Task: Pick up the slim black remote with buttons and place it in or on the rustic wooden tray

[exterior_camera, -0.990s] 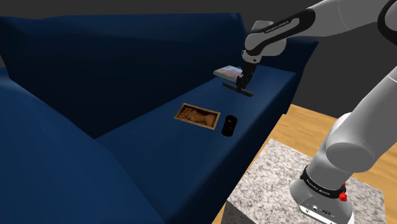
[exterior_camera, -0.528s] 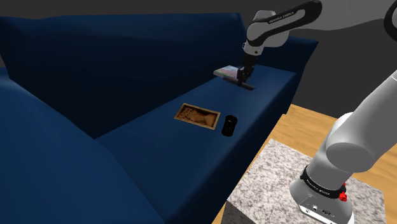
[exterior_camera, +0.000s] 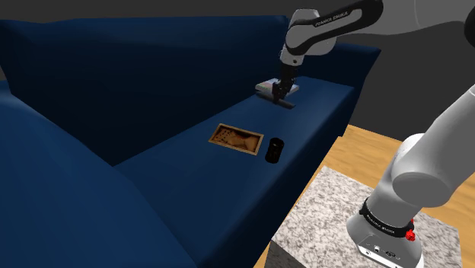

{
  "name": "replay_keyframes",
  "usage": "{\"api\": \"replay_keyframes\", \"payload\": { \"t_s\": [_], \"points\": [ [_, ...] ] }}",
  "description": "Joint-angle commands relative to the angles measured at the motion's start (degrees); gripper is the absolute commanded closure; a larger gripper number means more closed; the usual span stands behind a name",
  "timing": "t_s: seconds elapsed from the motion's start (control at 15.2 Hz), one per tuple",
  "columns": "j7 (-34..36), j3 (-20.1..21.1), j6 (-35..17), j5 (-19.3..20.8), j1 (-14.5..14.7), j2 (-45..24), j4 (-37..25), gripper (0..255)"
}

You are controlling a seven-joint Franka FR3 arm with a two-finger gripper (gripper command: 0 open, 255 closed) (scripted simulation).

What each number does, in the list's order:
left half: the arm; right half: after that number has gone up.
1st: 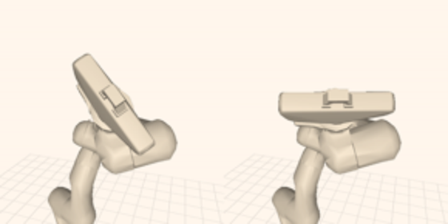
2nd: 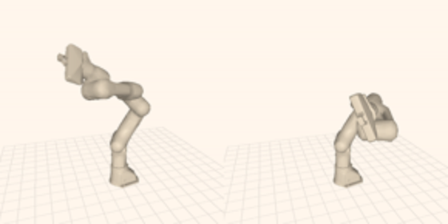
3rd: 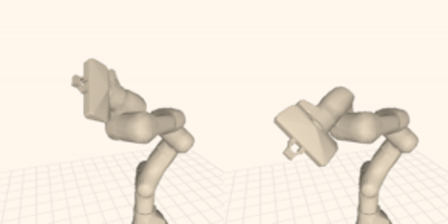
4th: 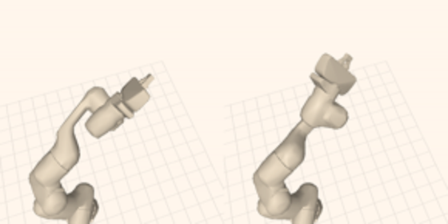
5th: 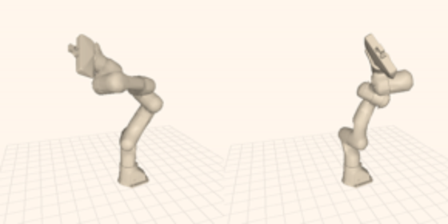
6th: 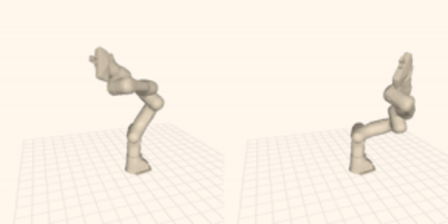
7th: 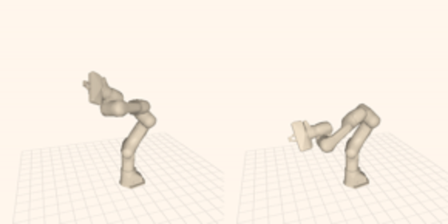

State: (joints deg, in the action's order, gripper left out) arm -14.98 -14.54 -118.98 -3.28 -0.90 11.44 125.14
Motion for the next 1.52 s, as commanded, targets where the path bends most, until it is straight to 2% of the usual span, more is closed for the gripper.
{"api": "replay_keyframes", "payload": {
  "t_s": [0.0,0.4,0.86,1.45],
  "points": [
    [3.0,1.8,-0.5,-0.2,1.2,-0.4,-0.2,255],
    [11.0,6.7,-1.7,-0.8,4.8,-3.2,-2.3,255],
    [20.0,11.6,-2.4,-0.8,8.9,-8.8,-7.8,255],
    [19.4,11.6,-9.1,-1.3,8.9,-11.1,-3.4,255]
  ]
}}
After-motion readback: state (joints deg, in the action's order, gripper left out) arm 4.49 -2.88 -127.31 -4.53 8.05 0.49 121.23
